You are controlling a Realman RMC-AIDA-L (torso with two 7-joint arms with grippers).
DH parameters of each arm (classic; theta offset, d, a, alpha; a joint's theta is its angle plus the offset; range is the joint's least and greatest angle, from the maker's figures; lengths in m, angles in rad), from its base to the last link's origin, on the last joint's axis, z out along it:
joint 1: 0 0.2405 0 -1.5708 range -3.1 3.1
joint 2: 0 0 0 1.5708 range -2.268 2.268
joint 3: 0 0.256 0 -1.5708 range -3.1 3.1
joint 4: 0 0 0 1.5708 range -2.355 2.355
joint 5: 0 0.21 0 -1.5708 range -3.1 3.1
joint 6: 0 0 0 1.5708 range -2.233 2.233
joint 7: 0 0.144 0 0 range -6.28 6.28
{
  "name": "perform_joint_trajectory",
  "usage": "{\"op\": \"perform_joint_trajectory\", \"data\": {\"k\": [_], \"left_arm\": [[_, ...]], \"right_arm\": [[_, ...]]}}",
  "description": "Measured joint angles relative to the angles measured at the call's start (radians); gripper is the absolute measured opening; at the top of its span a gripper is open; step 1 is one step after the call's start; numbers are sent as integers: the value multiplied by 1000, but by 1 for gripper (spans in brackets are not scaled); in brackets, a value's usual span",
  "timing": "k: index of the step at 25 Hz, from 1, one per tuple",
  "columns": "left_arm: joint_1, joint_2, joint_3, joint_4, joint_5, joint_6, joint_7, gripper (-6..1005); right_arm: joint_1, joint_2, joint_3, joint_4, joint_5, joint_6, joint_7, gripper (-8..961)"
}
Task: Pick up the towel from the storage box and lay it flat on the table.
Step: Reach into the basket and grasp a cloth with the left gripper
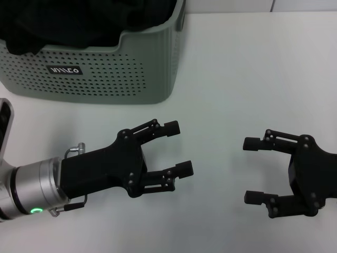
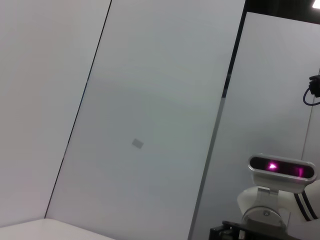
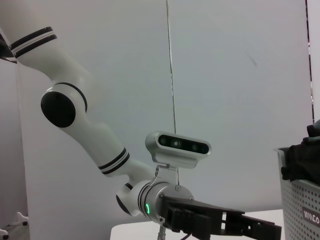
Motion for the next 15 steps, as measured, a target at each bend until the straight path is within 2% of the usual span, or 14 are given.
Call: {"op": "perform_joint_trajectory", "data": {"k": [11,15], "left_arm": [[2,2,0,0,-7,-2,7,865],[39,-4,-51,0,-65,-1,63,861]], "right_arm": [[-2,0,1,10,0,1,-4,851],[-4,0,2,11,8,1,-5,851]]}}
